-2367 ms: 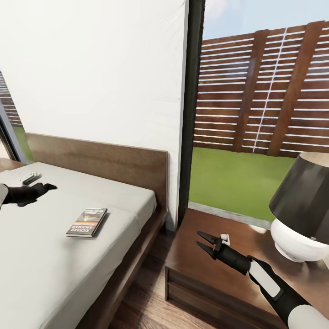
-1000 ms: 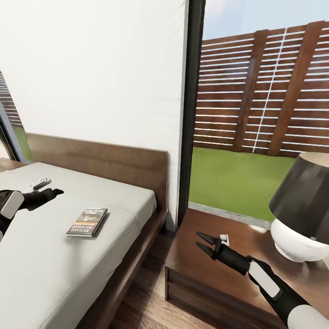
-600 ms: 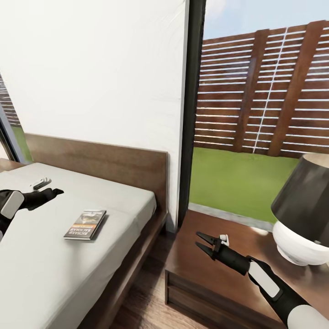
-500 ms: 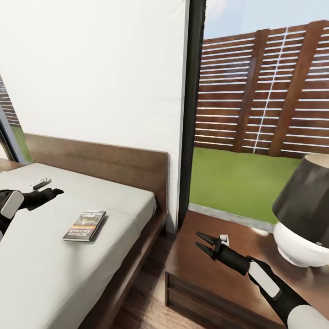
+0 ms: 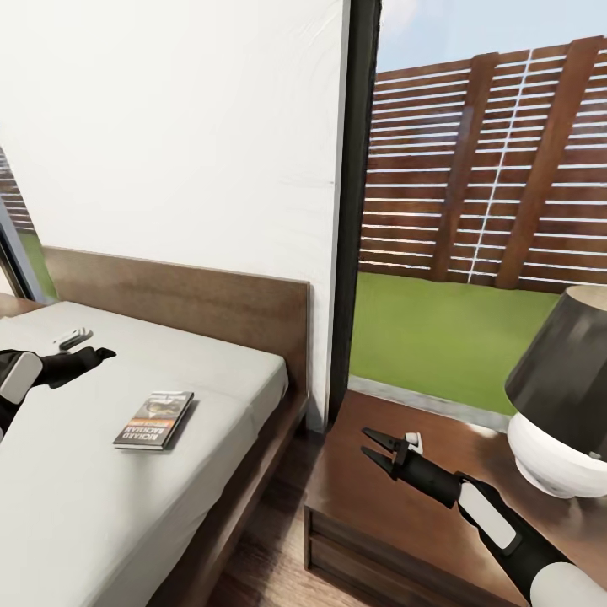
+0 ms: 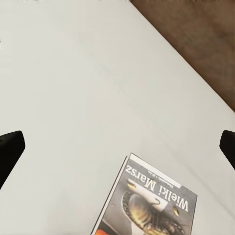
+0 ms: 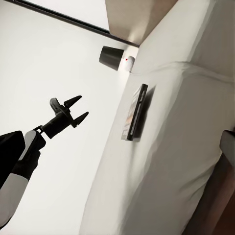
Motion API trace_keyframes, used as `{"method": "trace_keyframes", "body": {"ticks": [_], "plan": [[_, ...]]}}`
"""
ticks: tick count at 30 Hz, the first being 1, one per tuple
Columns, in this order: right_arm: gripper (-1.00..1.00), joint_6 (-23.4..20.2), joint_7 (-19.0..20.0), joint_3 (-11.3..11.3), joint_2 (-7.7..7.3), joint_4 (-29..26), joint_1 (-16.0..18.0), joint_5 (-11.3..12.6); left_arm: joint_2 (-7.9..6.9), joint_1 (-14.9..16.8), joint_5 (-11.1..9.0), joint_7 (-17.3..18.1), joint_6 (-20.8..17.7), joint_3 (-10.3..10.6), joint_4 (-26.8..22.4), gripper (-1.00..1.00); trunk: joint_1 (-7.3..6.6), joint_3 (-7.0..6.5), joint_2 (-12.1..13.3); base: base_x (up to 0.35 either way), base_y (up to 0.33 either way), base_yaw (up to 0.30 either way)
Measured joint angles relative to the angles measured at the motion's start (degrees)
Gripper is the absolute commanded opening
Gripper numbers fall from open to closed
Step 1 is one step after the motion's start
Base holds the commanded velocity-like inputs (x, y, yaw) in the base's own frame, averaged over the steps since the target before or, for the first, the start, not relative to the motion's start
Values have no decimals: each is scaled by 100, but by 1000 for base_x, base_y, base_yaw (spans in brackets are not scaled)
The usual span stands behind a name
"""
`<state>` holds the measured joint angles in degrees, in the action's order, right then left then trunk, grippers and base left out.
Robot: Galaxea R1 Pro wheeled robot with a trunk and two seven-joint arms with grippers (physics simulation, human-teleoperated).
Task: In the bedroom, move the book from the bed onto either nightstand, and place the two sandals side by side next to the bed.
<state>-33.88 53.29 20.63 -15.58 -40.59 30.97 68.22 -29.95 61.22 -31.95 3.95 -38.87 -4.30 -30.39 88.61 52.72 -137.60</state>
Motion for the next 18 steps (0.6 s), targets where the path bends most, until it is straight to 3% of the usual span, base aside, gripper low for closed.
{"method": "trace_keyframes", "body": {"ticks": [18], "plan": [[100, 0, 0, -4, 2, -2, 0, 0, -8, -3, 7, -6, 2, 6, 0, 100, -1, 0, 0, 21, -7, 0]]}}
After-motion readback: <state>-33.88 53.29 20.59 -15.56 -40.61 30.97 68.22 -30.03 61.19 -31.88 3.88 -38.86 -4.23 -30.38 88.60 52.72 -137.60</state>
